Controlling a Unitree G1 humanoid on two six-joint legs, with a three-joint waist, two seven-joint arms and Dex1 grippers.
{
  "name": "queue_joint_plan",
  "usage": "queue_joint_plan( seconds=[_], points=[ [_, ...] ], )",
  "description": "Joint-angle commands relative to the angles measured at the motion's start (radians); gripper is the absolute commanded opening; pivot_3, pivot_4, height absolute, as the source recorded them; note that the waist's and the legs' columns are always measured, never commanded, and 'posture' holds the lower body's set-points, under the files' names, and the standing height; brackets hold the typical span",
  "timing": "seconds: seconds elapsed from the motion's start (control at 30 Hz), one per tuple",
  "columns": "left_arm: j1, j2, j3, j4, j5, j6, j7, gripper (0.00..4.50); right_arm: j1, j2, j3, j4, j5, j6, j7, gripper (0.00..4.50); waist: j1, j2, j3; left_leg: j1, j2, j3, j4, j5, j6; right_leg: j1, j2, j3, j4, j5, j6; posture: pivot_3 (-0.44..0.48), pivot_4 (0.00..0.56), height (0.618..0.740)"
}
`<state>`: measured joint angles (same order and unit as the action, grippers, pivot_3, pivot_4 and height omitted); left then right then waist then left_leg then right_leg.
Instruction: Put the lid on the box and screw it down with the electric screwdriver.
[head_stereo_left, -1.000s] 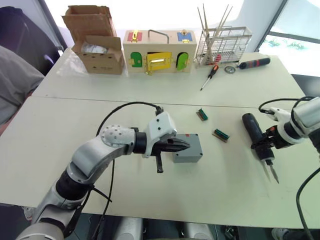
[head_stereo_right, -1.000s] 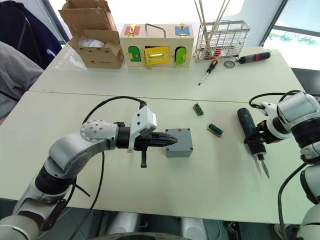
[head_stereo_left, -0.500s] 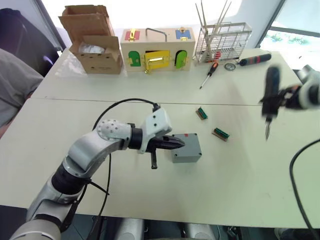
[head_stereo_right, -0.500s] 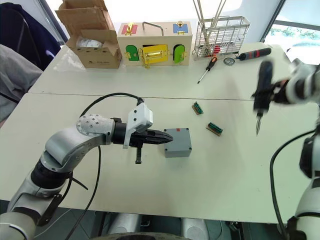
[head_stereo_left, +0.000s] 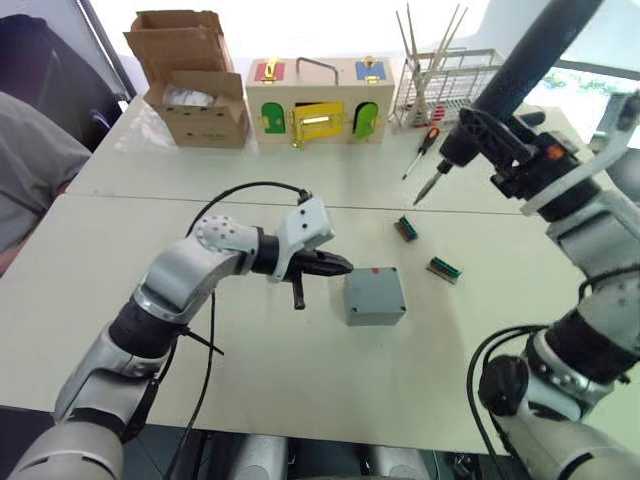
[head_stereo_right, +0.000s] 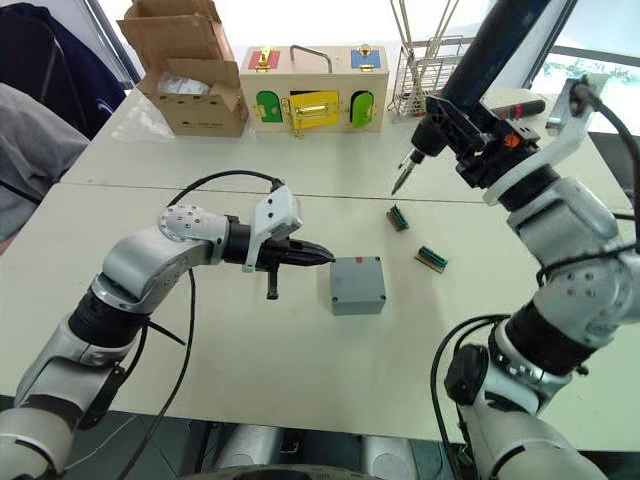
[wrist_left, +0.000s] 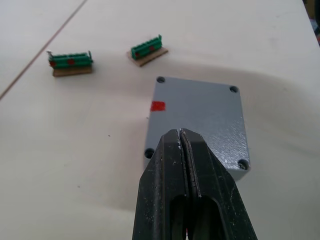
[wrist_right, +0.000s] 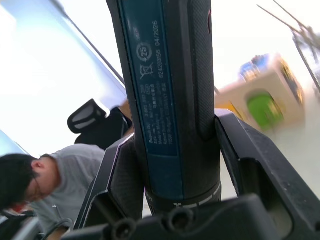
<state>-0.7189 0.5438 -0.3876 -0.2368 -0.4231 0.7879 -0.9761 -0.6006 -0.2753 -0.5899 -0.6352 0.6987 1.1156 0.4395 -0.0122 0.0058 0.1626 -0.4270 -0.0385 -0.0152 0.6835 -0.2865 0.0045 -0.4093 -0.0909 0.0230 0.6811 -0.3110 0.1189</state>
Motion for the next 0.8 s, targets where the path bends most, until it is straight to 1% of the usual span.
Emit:
queue_joint_plan(
  seconds=[0.03,0.13,0.3,0.63,0.8],
  points=[
    [-0.004,-0.013,-0.021,-0.020,0.013,-0.012,-0.018,0.00,0.093,-0.002,0.082,-0.090,0.058,-0.081,0.024,1.91,-0.003,0.000,0.000,0.000,-0.001,0.001,0.000,0.000,0.000,0.000,-0.001,0.000,-0.001,0.000,0.000,0.000,0.150,0.740],
    [-0.010,-0.042,-0.032,0.010,0.029,-0.028,-0.009,0.00,0.177,-0.038,0.149,-0.094,0.047,-0.147,0.052,1.91,0.000,0.000,0.000,0.000,-0.001,0.002,0.001,0.000,0.001,0.000,-0.001,0.000,-0.001,0.000,0.000,0.000,0.150,0.740],
    [0.000,-0.032,-0.102,0.036,0.108,-0.060,-0.027,0.00,0.223,-0.065,0.191,-0.044,0.029,-0.249,0.031,1.91,-0.005,0.000,0.000,0.001,0.000,0.001,0.000,0.000,0.001,0.000,0.000,0.000,-0.001,0.000,0.000,0.000,0.150,0.740],
    [0.013,-0.066,-0.097,0.073,0.130,-0.074,-0.027,0.00,0.272,-0.138,0.255,0.017,0.004,-0.355,0.033,1.91,0.000,0.000,0.000,0.001,0.000,0.001,0.000,0.000,0.001,0.001,0.000,0.000,-0.002,0.000,0.000,0.000,0.150,0.740],
    [0.015,-0.074,-0.086,0.069,0.126,-0.070,-0.025,0.00,0.310,-0.146,0.266,0.028,0.004,-0.386,0.017,1.91,-0.002,0.000,0.000,0.001,0.000,0.000,0.000,0.000,0.001,0.001,0.000,0.000,-0.002,0.000,0.000,0.000,0.150,0.740]
  ],
)
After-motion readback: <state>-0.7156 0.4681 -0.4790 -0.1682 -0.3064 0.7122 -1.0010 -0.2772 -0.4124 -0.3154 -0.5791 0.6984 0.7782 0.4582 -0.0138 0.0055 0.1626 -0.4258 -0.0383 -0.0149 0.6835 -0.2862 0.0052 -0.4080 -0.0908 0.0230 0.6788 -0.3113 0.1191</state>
